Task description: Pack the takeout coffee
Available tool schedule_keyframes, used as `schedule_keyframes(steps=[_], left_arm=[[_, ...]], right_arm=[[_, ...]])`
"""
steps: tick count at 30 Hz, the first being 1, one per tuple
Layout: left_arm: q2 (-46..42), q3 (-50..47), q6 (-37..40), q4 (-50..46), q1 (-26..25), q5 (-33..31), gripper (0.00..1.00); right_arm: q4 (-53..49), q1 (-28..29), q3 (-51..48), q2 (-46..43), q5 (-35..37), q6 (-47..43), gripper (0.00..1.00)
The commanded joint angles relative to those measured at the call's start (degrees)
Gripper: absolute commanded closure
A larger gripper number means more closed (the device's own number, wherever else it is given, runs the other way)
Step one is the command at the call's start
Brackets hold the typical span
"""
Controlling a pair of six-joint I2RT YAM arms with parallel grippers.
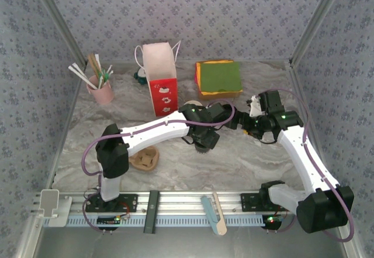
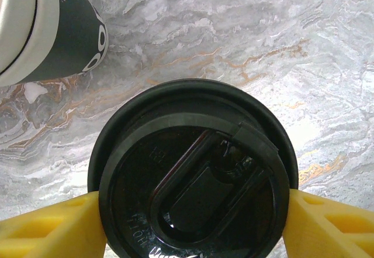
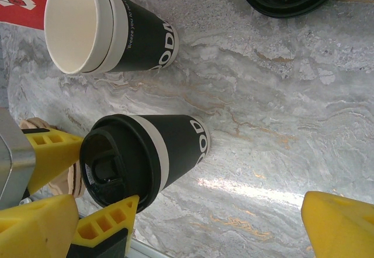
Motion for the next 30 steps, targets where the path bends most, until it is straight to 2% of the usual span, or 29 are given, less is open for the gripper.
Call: schedule_keyframes(steps=[1,30], left_arm=[[-0.36,-0.63,-0.77,-0.49,-0.2,0.28,0.27],[-2.07,3.49,-0.93,-1.92,0.2,-1.03,0.17]], right_arm=[[0.11,-0.09,-0.27,-0.12,-0.94,-0.09,0.0],[1.84,2.03,-0.58,2.07,-2.05,-0.26,0.0]])
